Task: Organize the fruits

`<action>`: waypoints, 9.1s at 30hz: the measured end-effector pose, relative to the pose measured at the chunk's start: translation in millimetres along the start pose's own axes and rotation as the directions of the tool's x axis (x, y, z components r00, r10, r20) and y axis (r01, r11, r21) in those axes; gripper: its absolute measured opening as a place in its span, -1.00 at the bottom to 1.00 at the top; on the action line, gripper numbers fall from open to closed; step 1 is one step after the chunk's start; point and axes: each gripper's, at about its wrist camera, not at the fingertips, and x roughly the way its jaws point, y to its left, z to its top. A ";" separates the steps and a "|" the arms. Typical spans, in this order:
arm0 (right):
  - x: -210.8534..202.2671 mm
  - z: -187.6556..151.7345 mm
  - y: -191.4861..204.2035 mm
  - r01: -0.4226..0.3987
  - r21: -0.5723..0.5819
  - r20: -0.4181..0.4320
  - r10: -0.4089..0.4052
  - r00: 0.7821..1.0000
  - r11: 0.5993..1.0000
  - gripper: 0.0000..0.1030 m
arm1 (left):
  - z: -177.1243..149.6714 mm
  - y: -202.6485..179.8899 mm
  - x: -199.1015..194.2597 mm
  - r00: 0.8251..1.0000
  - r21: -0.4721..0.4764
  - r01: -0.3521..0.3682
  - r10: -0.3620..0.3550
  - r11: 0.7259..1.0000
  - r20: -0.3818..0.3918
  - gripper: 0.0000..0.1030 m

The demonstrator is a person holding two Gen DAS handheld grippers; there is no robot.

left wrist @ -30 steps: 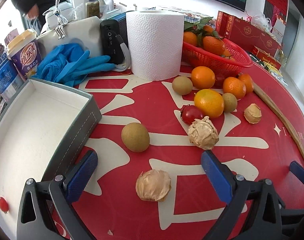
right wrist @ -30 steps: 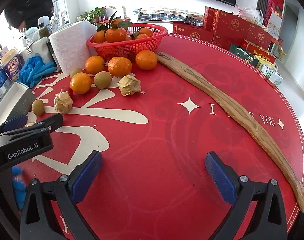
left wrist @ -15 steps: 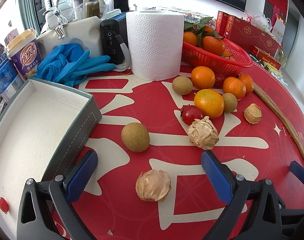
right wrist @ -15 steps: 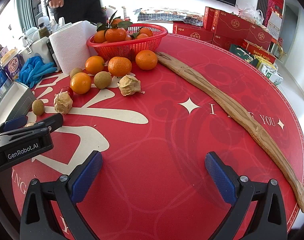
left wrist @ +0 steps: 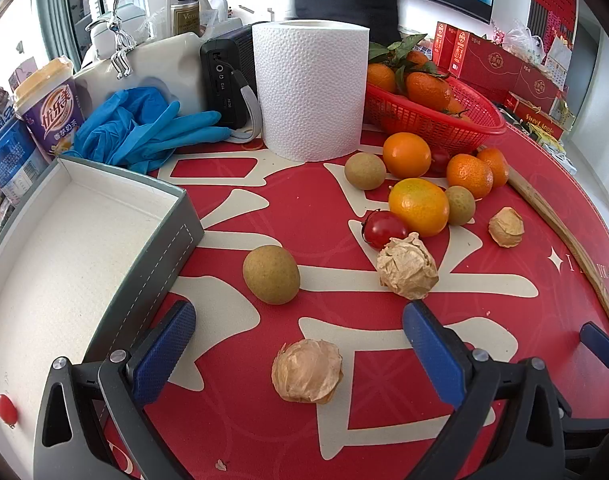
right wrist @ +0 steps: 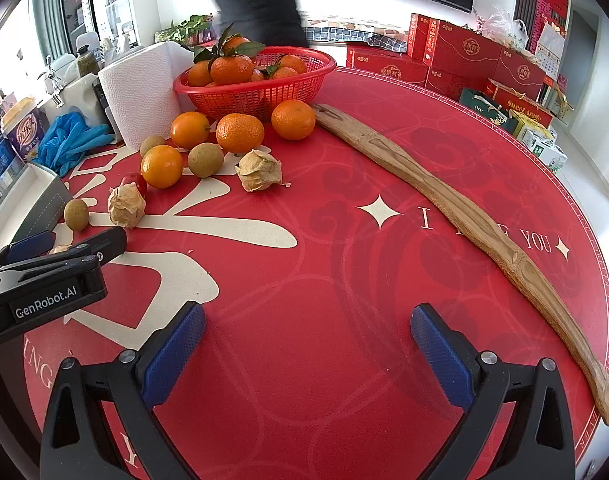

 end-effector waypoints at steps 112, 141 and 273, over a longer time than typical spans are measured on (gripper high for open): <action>-28.1 73.3 169.3 -0.428 -0.261 -0.010 0.441 0.897 0.865 1.00 | -46.6 179.5 -100.3 0.954 -0.245 -0.215 0.258 0.945 0.156 0.58; 0.5 -1.7 -1.8 -0.045 -0.079 0.001 0.045 0.999 0.996 1.00 | -28.8 15.6 -17.1 1.000 0.017 0.006 -0.006 1.000 0.005 1.00; 2.1 -1.5 -0.7 -0.031 -0.078 0.000 0.031 1.000 0.996 1.00 | -24.9 13.5 -20.9 1.000 -0.004 -0.006 0.006 1.000 0.002 1.00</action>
